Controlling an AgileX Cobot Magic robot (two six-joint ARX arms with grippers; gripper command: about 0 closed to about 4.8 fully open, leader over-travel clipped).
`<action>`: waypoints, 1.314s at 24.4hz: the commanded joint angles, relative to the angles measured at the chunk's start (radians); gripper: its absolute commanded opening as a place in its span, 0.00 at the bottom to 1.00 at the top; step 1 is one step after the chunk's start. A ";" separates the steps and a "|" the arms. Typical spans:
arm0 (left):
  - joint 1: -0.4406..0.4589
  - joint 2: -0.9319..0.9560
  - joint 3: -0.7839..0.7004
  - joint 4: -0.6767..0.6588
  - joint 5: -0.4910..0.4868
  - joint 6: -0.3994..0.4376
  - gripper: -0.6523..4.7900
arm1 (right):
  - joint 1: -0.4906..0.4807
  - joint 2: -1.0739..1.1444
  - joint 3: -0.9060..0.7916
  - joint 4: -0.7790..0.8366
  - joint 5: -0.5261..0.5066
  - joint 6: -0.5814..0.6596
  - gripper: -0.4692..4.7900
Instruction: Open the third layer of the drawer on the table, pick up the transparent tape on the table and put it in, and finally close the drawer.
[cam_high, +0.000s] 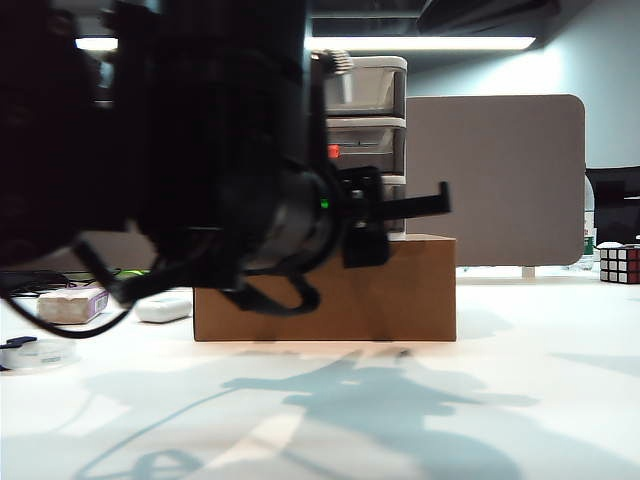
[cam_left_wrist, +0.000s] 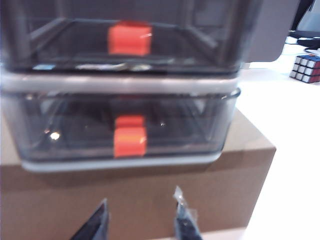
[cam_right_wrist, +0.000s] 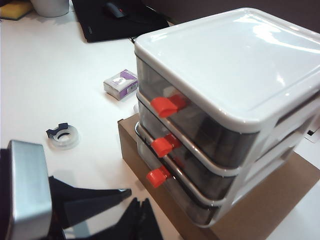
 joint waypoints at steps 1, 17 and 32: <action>0.001 0.013 0.043 0.039 -0.023 0.091 0.42 | 0.002 0.026 0.047 0.024 -0.003 -0.004 0.08; 0.072 0.013 0.071 0.037 0.052 0.096 0.41 | 0.002 0.103 0.092 0.111 -0.010 -0.026 0.08; 0.116 0.016 0.081 0.027 0.143 0.096 0.40 | 0.003 0.139 0.091 0.108 -0.029 -0.026 0.08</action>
